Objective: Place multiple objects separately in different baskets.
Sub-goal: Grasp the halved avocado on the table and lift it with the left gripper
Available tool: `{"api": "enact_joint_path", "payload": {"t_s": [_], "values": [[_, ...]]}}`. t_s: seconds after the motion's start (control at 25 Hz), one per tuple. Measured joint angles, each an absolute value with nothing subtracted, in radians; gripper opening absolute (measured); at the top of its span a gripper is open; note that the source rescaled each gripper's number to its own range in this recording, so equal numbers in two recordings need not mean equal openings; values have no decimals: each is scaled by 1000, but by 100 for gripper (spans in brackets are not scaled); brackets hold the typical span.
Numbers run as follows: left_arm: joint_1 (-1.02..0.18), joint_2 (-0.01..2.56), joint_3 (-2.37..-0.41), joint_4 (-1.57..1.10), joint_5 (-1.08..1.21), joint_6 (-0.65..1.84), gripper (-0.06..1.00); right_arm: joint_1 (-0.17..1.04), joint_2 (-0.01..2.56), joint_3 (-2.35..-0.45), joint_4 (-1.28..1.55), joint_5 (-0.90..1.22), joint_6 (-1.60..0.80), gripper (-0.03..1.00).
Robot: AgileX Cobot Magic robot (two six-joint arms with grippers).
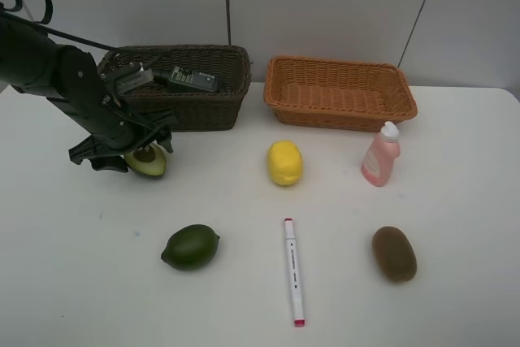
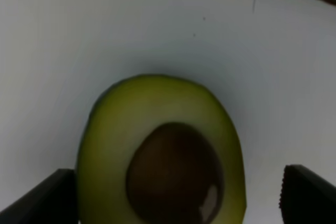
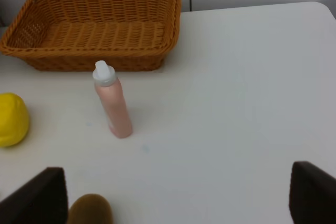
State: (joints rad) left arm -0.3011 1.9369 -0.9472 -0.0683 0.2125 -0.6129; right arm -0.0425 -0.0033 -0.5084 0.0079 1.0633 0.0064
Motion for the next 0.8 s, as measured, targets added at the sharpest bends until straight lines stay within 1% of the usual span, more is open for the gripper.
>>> {"api": "enact_joint_path", "payload": {"t_s": [0.28, 0.8], "values": [[-301, 1954, -947, -72, 142, -627, 99, -43, -3, -508, 8, 1063, 6, 100], [-301, 1960, -948, -72, 229, -631, 99, -43, -3, -508, 8, 1063, 6, 100]]}}
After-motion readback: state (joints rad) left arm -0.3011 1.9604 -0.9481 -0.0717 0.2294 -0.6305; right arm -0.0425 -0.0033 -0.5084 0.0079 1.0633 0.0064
